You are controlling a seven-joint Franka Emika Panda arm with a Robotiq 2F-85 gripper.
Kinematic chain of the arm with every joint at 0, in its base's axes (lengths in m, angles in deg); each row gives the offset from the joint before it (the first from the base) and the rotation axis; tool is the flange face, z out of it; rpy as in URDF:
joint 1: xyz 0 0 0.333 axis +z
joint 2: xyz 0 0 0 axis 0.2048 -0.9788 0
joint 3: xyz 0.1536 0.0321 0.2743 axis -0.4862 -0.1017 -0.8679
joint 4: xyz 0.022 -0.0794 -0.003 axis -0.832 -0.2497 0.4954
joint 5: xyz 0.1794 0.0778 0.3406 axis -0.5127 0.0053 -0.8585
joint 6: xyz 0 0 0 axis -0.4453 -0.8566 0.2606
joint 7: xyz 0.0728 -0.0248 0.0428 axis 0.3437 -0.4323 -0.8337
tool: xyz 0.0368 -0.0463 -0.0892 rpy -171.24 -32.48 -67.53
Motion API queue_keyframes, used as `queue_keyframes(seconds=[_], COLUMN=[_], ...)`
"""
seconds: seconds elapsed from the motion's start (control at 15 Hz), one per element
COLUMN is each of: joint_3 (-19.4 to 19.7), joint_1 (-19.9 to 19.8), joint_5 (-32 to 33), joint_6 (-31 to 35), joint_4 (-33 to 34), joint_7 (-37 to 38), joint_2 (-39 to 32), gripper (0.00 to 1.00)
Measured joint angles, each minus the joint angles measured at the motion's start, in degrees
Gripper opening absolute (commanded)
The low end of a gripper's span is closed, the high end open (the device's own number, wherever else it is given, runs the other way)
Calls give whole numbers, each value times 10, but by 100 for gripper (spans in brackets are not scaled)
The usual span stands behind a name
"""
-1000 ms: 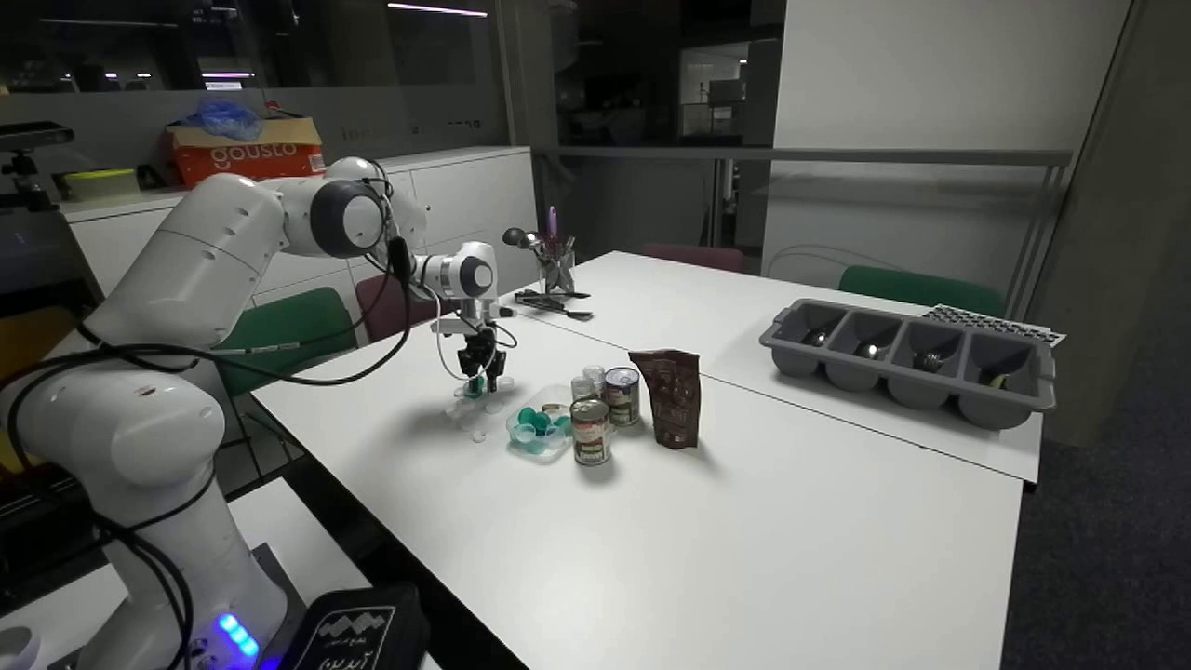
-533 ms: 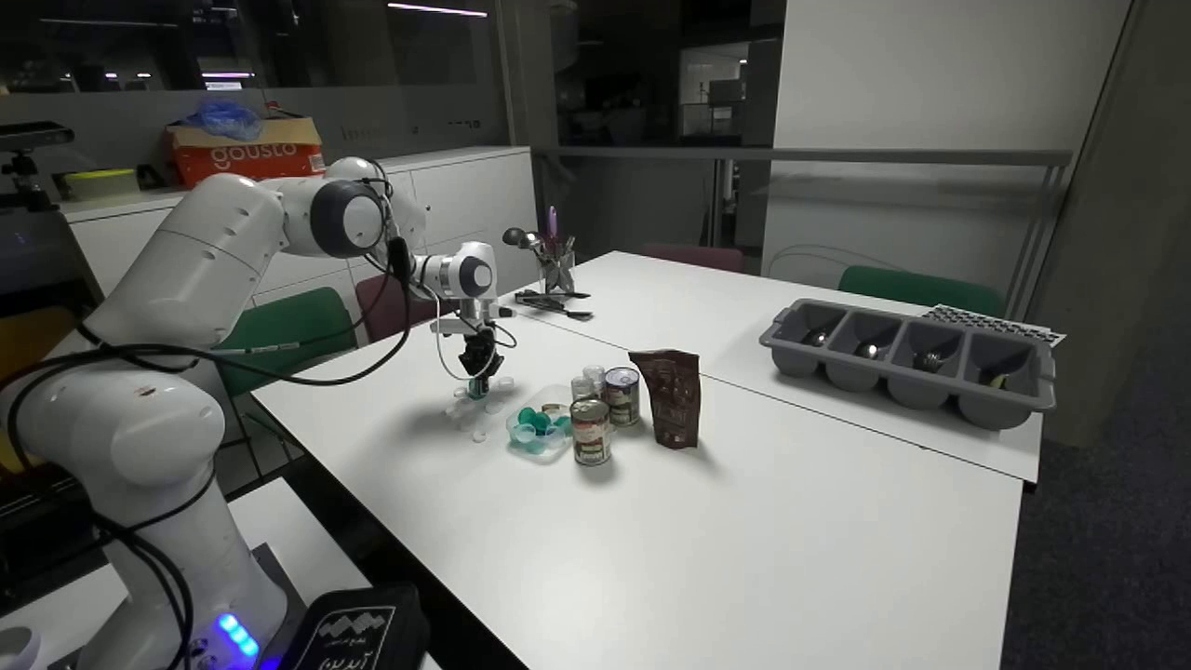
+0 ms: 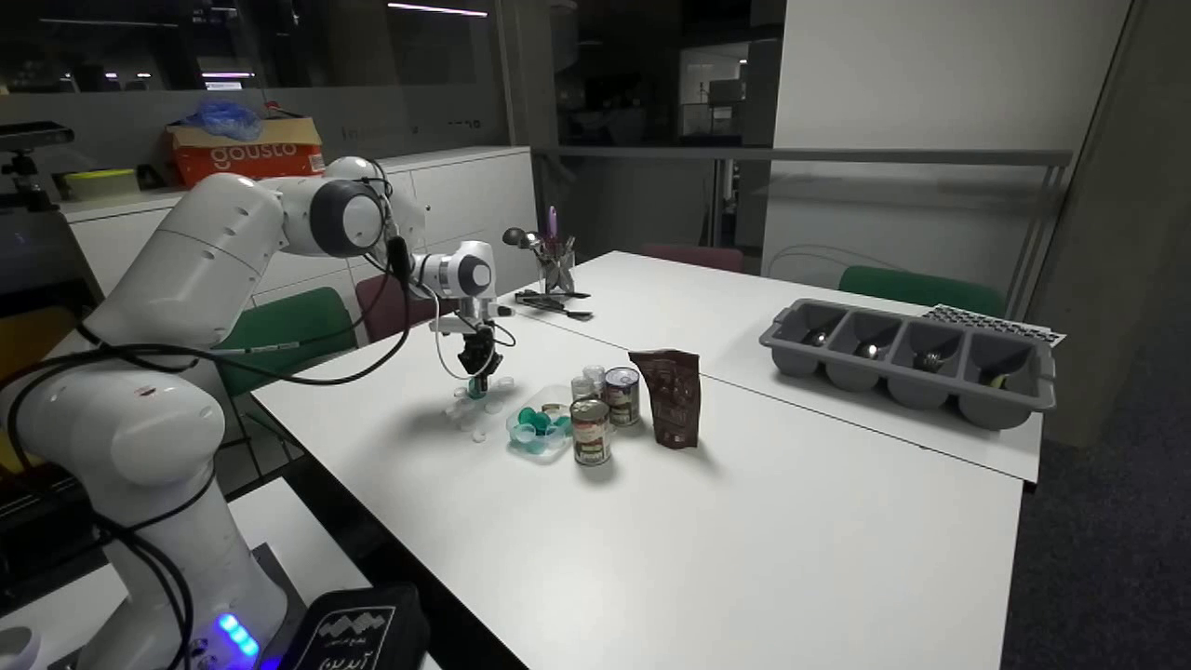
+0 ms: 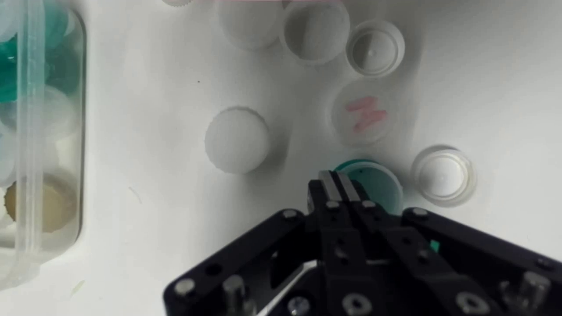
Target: Put the plastic cap into the lunch box
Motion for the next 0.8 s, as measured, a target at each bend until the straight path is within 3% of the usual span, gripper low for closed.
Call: queue_keyframes(seconds=[0.53,0.6,0.8], joint_3=[0,0,0], joint_1=[22,24,29], joint_5=[28,31,37], joint_6=[0,0,0], joint_4=[0,0,0], joint_7=[-1,-1,-1], joint_2=[1,1,1], gripper=[94,99,100])
